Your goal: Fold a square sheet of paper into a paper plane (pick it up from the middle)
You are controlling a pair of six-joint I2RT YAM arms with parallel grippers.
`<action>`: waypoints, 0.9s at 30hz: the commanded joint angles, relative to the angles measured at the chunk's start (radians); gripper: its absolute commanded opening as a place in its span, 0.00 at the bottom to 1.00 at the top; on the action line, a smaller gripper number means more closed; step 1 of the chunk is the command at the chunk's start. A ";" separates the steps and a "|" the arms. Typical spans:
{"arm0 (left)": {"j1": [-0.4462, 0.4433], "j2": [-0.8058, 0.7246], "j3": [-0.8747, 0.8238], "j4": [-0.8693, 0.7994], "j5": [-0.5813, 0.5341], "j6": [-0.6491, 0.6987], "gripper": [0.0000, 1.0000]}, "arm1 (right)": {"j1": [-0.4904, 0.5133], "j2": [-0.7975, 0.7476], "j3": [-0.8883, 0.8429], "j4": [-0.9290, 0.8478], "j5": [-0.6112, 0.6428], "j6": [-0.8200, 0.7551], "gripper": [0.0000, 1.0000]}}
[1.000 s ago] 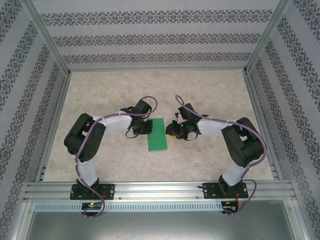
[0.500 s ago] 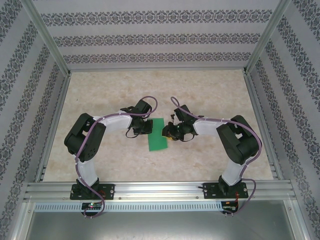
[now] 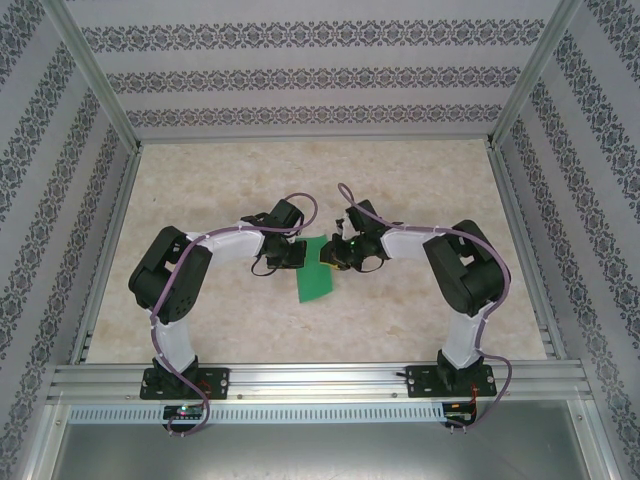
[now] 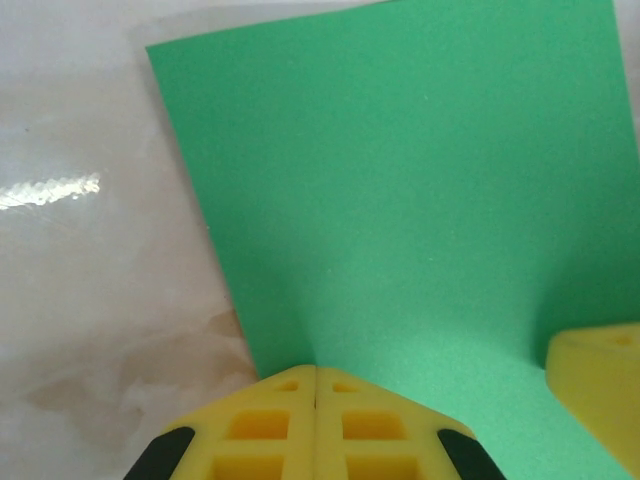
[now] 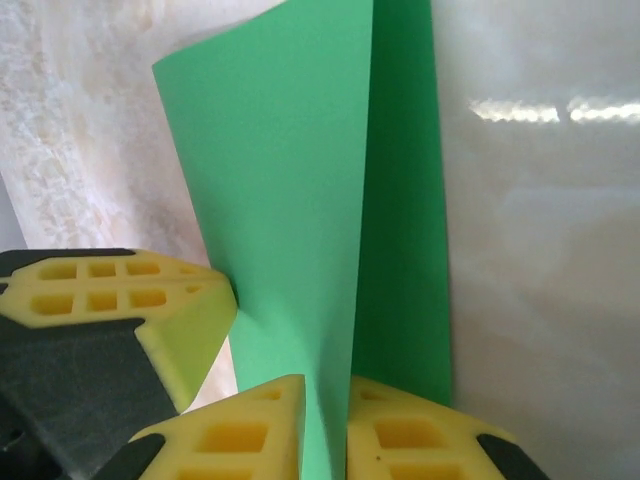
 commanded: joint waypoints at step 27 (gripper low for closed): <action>-0.557 -0.247 -0.113 -0.006 -0.498 0.169 0.54 | -0.026 -0.021 -0.033 0.074 -0.089 0.077 0.05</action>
